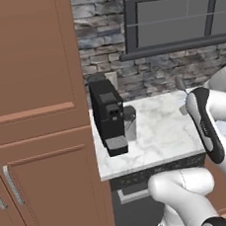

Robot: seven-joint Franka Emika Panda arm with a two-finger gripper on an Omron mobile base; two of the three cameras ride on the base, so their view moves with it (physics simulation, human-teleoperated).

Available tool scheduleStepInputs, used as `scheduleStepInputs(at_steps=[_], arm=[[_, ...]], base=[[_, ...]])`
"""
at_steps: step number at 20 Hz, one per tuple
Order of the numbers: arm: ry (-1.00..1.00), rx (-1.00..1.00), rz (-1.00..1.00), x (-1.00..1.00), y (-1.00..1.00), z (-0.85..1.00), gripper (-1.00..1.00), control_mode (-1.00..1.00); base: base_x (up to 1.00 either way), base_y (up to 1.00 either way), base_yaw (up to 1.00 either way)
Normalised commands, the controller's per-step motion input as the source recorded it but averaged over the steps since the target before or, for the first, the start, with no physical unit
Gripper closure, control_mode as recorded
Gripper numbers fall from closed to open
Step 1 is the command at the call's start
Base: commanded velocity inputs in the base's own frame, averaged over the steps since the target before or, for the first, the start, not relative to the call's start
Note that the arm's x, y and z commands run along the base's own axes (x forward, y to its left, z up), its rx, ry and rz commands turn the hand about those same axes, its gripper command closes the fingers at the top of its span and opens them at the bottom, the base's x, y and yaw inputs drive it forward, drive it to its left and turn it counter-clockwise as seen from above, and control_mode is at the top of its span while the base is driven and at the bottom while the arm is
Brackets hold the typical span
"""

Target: Take the fork and place it on the left side of the plate. Then take the spoon and place it on the right side of the plate. Make sure they're directly next to the plate.

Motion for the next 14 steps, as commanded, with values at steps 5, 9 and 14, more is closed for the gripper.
scheduleStepInputs(at_steps=[5, 9, 14], arm=[[0.0, 0.0, 0.0, 0.0, 0.0, 0.0, 1.0, 1.0], [0.0, 0.0, 0.0, 0.0, 0.0, 0.0, 1.0, 1.0], [0.0, 0.0, 0.0, 0.0, 0.0, 0.0, 1.0, 1.0]], base=[[-0.61, 0.2, -0.09], [-0.69, 0.51, -0.15], [-0.5, 0.84, -0.21]])
